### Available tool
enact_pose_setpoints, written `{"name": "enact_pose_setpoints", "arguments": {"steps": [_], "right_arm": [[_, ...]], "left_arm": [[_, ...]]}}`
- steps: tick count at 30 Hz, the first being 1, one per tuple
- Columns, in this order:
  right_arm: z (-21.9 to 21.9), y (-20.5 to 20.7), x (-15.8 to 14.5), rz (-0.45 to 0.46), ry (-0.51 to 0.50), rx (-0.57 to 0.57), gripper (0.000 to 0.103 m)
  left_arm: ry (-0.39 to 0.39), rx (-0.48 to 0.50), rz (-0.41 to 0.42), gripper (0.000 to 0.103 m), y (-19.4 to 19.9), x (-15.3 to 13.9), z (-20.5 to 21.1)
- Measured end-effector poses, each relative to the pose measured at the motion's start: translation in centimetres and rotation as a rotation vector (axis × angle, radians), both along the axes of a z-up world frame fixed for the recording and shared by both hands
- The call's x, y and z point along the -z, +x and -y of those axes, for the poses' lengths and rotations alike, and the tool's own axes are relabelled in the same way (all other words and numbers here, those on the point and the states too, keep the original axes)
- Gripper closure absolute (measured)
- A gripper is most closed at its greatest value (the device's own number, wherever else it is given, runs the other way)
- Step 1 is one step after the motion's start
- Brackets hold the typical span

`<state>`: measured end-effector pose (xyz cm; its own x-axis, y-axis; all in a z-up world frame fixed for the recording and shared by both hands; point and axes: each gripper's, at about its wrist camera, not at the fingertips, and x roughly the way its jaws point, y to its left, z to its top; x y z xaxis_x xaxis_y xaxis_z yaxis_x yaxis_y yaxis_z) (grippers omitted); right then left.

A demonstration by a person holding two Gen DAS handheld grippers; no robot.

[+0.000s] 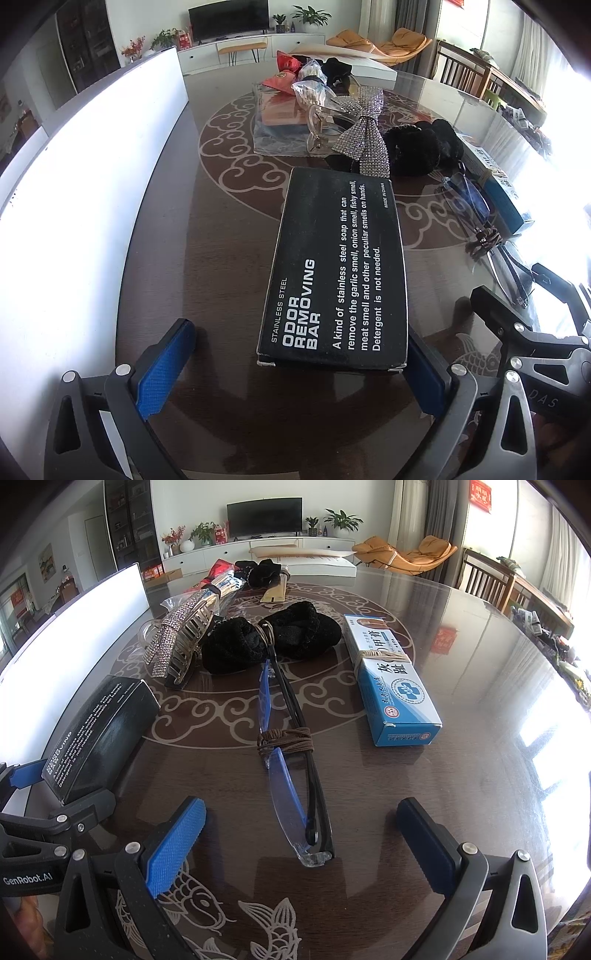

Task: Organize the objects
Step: 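Lift the black box with the left tool while the right tool grasps the eyeglasses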

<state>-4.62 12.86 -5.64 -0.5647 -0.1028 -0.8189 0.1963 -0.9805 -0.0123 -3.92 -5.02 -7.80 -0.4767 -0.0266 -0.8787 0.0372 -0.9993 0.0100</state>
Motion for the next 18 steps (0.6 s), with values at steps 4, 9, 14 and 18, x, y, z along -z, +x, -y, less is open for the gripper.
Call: {"name": "enact_pose_setpoints", "arguments": {"steps": [4, 9, 14, 18], "right_arm": [[0.0, 0.0, 0.0, 0.0, 0.0, 0.0, 0.0], [0.0, 0.0, 0.0, 0.009, -0.006, -0.007, 0.0], [-3.5, -0.2, -1.0, 0.049, -0.232, 0.053, 0.0], [-3.1, -1.5, -1.8, 0.125, -0.168, 0.022, 0.005]], "left_arm": [[0.0, 0.0, -0.002, 0.0, 0.0, 0.0, 0.0], [0.002, 0.002, 0.002, 0.0, 0.0, 0.0, 0.0], [0.004, 0.045, 0.074, 0.0, -0.5, -0.1, 0.2], [0.017, 0.059, 0.089, 0.0, -0.9, -0.3, 0.5]]}}
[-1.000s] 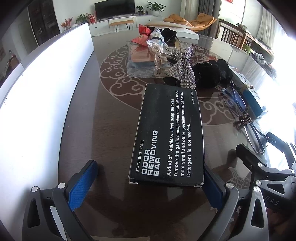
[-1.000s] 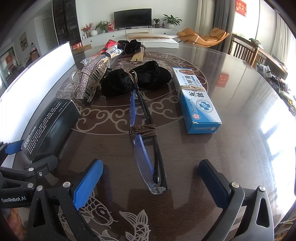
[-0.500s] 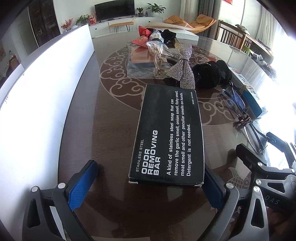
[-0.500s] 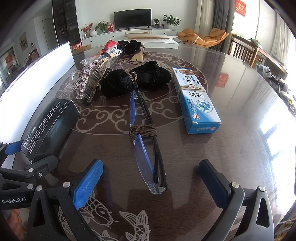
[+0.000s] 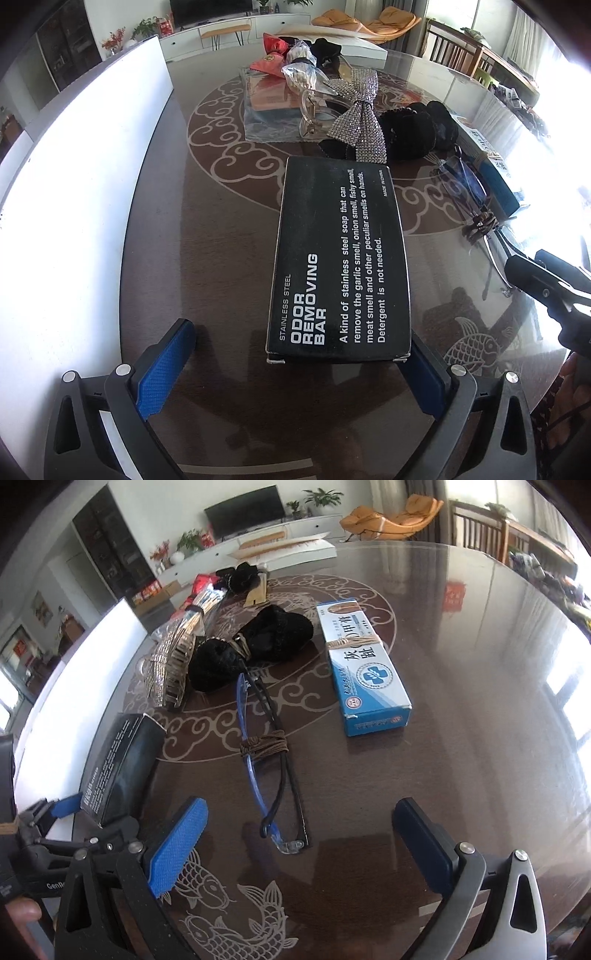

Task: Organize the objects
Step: 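Lift the black box with the left tool while the right tool grasps the eyeglasses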

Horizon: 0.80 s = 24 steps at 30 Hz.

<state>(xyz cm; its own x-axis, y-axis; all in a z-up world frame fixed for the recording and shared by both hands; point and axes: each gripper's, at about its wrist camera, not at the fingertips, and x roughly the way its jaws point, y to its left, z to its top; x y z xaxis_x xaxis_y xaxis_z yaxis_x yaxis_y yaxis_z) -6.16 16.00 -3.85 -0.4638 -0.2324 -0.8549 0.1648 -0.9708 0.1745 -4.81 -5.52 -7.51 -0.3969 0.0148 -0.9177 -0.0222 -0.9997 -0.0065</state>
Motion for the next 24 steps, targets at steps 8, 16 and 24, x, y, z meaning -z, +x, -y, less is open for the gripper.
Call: {"name": "enact_pose_setpoints", "arguments": {"steps": [8, 16, 24], "right_arm": [[6.6, -5.2, 0.0, 0.073, 0.227, -0.229, 0.032], [4.3, -6.0, 0.2, 0.138, 0.158, -0.182, 0.074], [2.2, -3.9, -3.1, 0.086, 0.047, -0.151, 0.074]], "left_arm": [[0.001, 0.04, -0.014, 0.0, -1.9, -1.1, -1.2], [0.061, 0.035, -0.048, 0.046, -2.2, -1.8, -1.1], [0.147, 0.038, -0.138, 0.046, 1.9, -5.7, -0.3]]}}
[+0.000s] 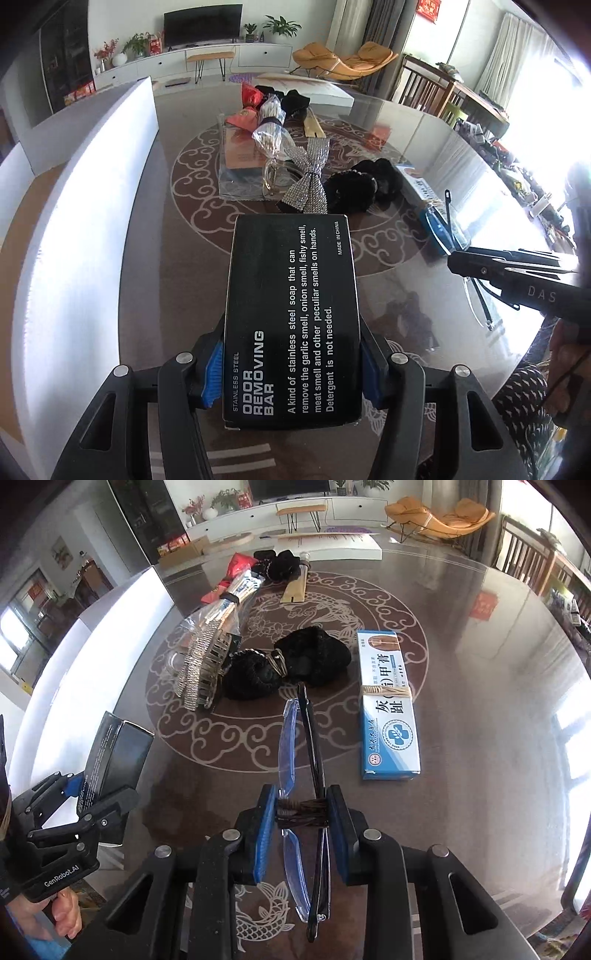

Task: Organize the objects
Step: 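Lift the black box with the left tool while the right tool grasps the eyeglasses, then open both tools over the cardboard bin, dropping the black box and eyeglasses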

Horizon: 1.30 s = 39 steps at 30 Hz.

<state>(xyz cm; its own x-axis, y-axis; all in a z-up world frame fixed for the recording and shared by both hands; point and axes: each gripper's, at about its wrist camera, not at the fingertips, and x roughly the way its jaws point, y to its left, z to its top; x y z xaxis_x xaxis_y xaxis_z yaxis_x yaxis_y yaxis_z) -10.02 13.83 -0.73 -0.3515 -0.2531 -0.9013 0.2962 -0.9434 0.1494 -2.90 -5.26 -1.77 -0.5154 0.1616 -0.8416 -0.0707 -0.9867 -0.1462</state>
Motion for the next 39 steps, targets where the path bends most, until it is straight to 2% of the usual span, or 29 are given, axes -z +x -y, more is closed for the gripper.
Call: {"name": "enact_pose_setpoints", "arguments": {"steps": [4, 7, 12, 15, 19, 24, 27, 28, 29, 30, 32, 33, 35, 39], "right_arm": [[1.9, 1.1, -1.7, -0.025, -0.034, -0.037, 0.074], [4.1, 2.5, -3.6, -0.05, -0.071, -0.084, 0.074], [9.7, 4.1, -7.7, -0.087, -0.191, -0.184, 0.074], [14.0, 5.0, -10.1, -0.082, -0.317, -0.255, 0.074], [20.6, 5.8, -11.5, -0.035, -0.444, -0.347, 0.074], [28.0, 6.1, -9.0, 0.031, -0.418, -0.413, 0.074], [30.9, 5.8, -6.0, 0.096, -0.373, -0.437, 0.071], [31.5, 5.7, -5.0, 0.122, -0.343, -0.431, 0.065], [31.7, 5.4, -4.1, 0.142, -0.319, -0.417, 0.053], [31.6, 5.2, -3.6, 0.146, -0.309, -0.402, 0.048], [30.4, 5.2, -3.9, 0.09, -0.299, -0.386, 0.037], [29.6, 5.2, -4.3, 0.044, -0.292, -0.386, 0.035], [27.5, 5.5, -5.4, -0.046, -0.265, -0.366, 0.023], [20.9, 5.8, -7.0, -0.213, -0.265, -0.262, 0.018]], "left_arm": [[0.04, -0.015, -0.062, 0.046, 2.3, -3.3, 1.6], [0.063, -0.053, -0.13, 0.046, 3.5, -6.5, 4.3], [0.011, -0.199, -0.19, 0.046, 5.3, -9.7, 11.5], [-0.045, -0.313, -0.175, 0.046, 5.6, -9.2, 16.1], [-0.082, -0.442, -0.113, 0.046, 6.4, -7.0, 21.6], [-0.102, -0.504, -0.044, 0.045, 7.7, -4.7, 25.3], [-0.16, -0.532, 0.01, 0.043, 7.7, -3.4, 26.2], [-0.183, -0.548, 0.026, 0.039, 7.6, -3.1, 26.4], [-0.196, -0.563, 0.035, 0.028, 7.7, -3.0, 26.6], [-0.199, -0.574, 0.032, 0.023, 7.8, -3.1, 26.6], [-0.181, -0.581, 0.0, 0.023, 8.2, -3.7, 26.4], [-0.171, -0.582, -0.017, 0.022, 8.3, -4.0, 26.1], [-0.147, -0.579, -0.047, 0.021, 8.3, -4.6, 25.2], [-0.079, -0.488, -0.118, 0.021, 7.5, -6.2, 21.2]]}}
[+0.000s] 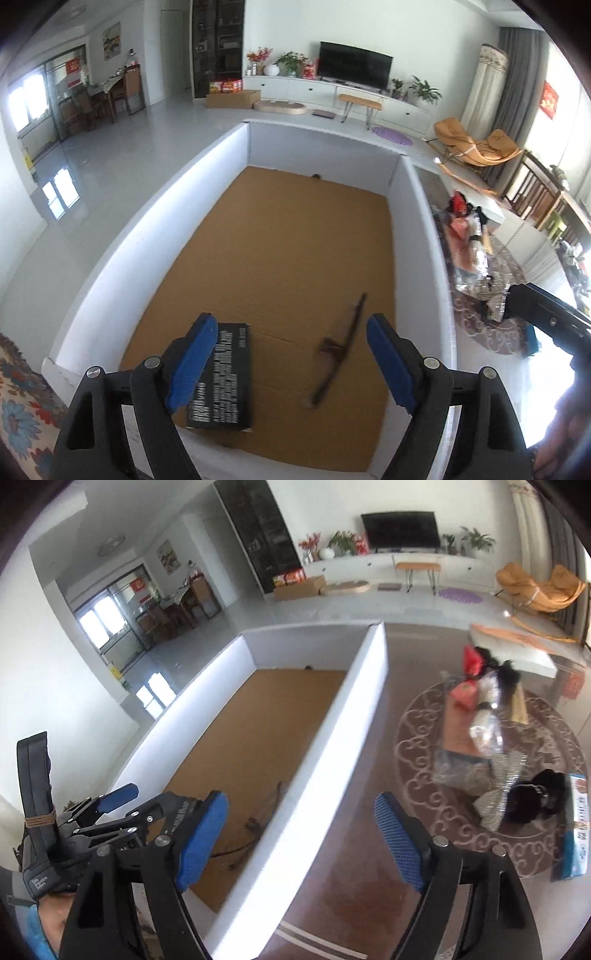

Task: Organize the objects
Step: 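Open both tools over the cardboard bin, dropping the black box and eyeglasses, then move both open tools back over the table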

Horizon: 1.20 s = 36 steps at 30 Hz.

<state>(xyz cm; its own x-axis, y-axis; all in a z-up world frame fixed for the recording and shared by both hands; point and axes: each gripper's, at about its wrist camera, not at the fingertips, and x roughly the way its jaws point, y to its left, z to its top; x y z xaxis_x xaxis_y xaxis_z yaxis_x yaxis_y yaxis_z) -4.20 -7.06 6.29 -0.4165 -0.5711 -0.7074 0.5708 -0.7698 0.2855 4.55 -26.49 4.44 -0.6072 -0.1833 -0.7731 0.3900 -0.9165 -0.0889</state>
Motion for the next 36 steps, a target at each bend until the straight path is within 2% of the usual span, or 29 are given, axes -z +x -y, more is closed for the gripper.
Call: {"name": "enact_pose_setpoints", "arguments": {"steps": [3, 6, 7, 9, 11, 13, 15, 17, 21, 25, 30, 36], "right_arm": [[-6.2, 0.5, 0.0, -0.11, 0.026, 0.14, 0.007], [-11.9, 0.9, 2.5, -0.179, 0.155, 0.311, 0.005], [-13.5, 0.7, 4.2, -0.158, 0.215, 0.355, 0.005], [-16.5, 0.1, 7.6, -0.073, 0.28, 0.414, 0.005], [-19.0, -0.3, 9.8, -0.003, 0.298, 0.462, 0.005], [-21.0, -0.6, 10.7, 0.056, 0.289, 0.506, 0.005], [-22.3, -1.2, 10.8, 0.083, 0.271, 0.542, 0.005], [-22.7, -1.5, 10.9, 0.064, 0.286, 0.563, 0.005], [-23.5, -1.8, 11.6, 0.075, 0.298, 0.602, 0.004], [-23.3, -1.3, 12.0, 0.071, 0.31, 0.621, 0.003], [-23.3, -1.3, 12.4, 0.066, 0.34, 0.641, 0.0], [-23.3, -1.0, 12.5, 0.051, 0.336, 0.65, 0.0]], "left_arm": [[0.022, 0.134, -0.044, 0.021, -0.8, -1.1, -4.7], [0.041, 0.285, -0.071, 0.021, -1.2, -1.8, -9.9], [0.049, 0.334, -0.076, 0.02, -1.2, -1.9, -11.6], [0.065, 0.439, -0.07, 0.011, -1.5, -1.6, -15.4], [0.069, 0.515, -0.049, 0.009, -2.1, -0.9, -18.7], [0.083, 0.565, -0.012, 0.009, -2.9, 0.4, -21.4], [0.103, 0.576, 0.02, 0.009, -3.9, 2.2, -23.1], [0.113, 0.558, 0.043, 0.009, -4.9, 4.2, -23.8], [0.078, 0.505, 0.091, 0.009, -6.8, 7.9, -24.0], [0.04, 0.477, 0.118, 0.01, -8.0, 10.3, -23.9], [0.024, 0.462, 0.141, 0.009, -9.3, 11.7, -23.7], [-0.042, 0.462, 0.139, 0.01, -10.0, 11.9, -23.9]]}}
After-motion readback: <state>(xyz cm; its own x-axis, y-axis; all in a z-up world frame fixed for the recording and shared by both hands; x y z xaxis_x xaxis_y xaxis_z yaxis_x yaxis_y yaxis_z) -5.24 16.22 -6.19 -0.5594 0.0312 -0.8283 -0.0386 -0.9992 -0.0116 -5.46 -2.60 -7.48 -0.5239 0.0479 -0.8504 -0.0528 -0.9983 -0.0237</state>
